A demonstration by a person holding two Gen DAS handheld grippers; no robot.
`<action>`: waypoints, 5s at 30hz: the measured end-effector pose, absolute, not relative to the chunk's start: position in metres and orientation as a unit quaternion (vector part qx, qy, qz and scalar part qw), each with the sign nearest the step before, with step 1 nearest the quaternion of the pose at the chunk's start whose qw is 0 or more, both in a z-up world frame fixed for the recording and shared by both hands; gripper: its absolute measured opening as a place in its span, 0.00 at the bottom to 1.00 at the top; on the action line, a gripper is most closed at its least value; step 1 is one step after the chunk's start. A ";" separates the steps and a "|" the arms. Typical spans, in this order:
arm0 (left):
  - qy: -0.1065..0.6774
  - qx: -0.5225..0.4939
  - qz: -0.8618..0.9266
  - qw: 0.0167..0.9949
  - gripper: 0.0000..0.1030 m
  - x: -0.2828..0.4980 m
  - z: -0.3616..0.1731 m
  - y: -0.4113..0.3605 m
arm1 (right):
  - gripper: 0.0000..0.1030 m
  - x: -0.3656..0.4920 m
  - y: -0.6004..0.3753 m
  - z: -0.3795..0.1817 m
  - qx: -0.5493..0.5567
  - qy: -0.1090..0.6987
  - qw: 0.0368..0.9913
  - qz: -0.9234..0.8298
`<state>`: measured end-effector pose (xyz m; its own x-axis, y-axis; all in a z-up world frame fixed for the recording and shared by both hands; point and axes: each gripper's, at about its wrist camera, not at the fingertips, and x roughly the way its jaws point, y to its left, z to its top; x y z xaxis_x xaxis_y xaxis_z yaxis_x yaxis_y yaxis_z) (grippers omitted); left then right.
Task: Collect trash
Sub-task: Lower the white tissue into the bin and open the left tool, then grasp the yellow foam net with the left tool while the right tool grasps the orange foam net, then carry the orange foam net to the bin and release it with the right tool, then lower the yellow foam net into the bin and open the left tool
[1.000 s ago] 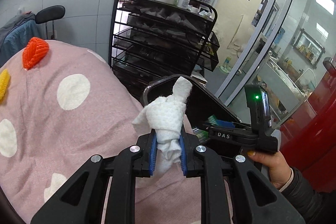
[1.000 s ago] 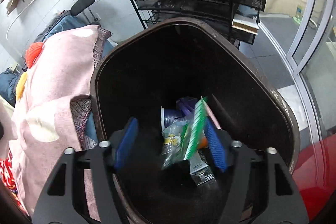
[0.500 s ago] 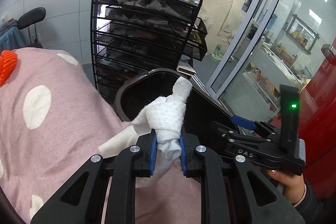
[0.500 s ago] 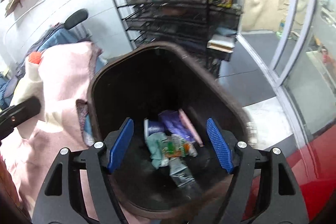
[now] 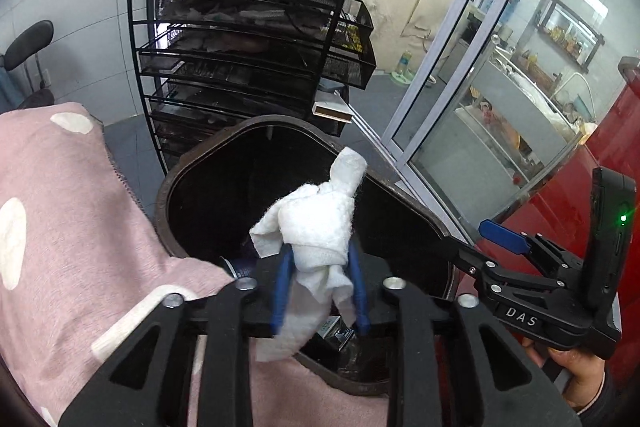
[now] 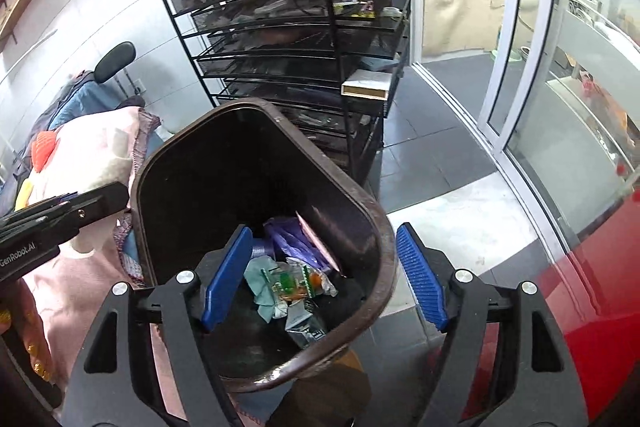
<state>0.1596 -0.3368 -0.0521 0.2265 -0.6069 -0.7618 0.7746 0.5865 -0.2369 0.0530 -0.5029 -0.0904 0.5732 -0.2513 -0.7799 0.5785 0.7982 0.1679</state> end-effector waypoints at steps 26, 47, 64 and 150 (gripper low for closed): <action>0.342 0.084 -0.384 0.853 0.93 0.136 -0.018 -0.239 | 0.78 0.078 -0.457 -0.078 0.180 0.379 0.890 -0.177; 0.381 0.025 -0.098 0.919 0.89 0.286 -0.037 -0.020 | 0.81 0.216 -0.283 -0.029 0.066 0.377 0.920 0.083; 0.439 -0.007 -0.076 0.895 0.17 0.339 -0.056 0.016 | 0.80 0.353 -0.207 -0.020 0.066 0.395 0.905 0.142; 0.421 0.093 -0.432 0.792 0.15 0.138 -0.046 -0.298 | 0.71 0.042 -0.460 -0.084 0.166 0.365 0.892 -0.208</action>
